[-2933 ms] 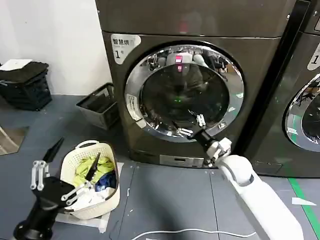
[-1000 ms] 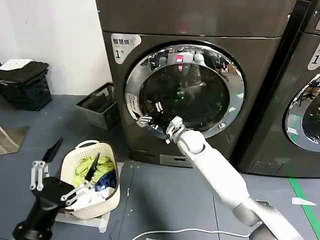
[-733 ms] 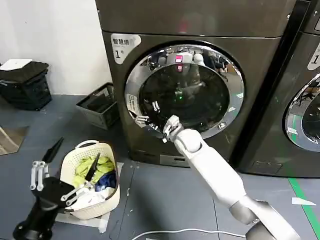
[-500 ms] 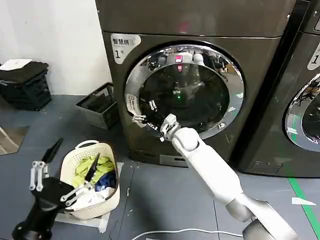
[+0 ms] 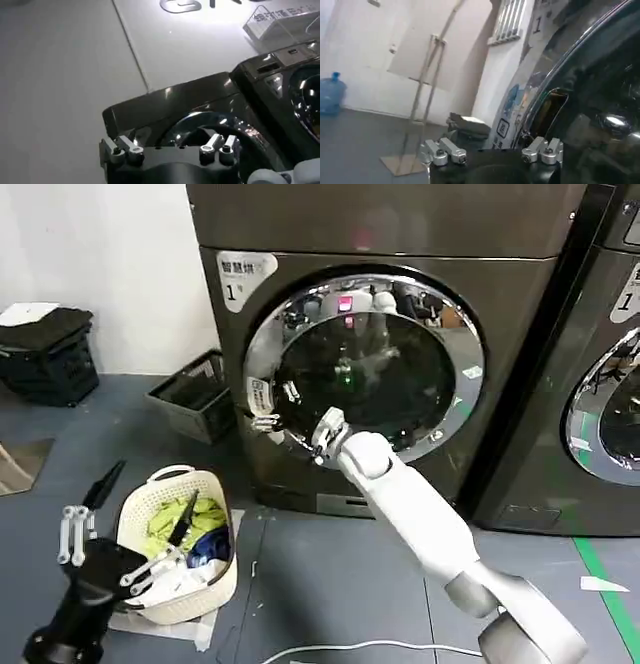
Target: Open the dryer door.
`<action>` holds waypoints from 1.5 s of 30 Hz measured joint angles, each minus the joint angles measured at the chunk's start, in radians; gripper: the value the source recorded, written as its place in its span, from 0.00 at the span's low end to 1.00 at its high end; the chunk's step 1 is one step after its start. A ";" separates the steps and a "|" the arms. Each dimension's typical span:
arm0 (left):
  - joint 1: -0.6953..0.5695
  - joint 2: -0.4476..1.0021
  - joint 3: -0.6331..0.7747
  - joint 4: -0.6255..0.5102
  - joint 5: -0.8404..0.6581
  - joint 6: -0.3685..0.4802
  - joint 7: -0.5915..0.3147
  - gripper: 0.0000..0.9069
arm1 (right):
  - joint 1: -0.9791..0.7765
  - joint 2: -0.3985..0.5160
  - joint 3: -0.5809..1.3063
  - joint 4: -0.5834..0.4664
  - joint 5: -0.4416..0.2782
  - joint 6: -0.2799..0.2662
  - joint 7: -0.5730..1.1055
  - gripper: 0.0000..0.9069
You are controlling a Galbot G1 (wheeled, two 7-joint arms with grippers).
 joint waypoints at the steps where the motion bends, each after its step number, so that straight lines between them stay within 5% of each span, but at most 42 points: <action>1: -0.003 0.001 0.000 0.003 -0.001 0.001 0.000 1.00 | -0.004 -0.005 -0.002 0.009 0.007 0.003 -0.011 1.00; 19: -0.103 0.105 -0.058 0.102 -0.068 0.121 0.030 1.00 | -0.080 -0.193 -0.031 0.223 0.163 0.071 -0.195 1.00; 45: -0.198 0.246 -0.032 0.177 -0.115 0.132 0.058 1.00 | -0.180 -0.404 0.049 0.426 0.409 0.142 -0.640 1.00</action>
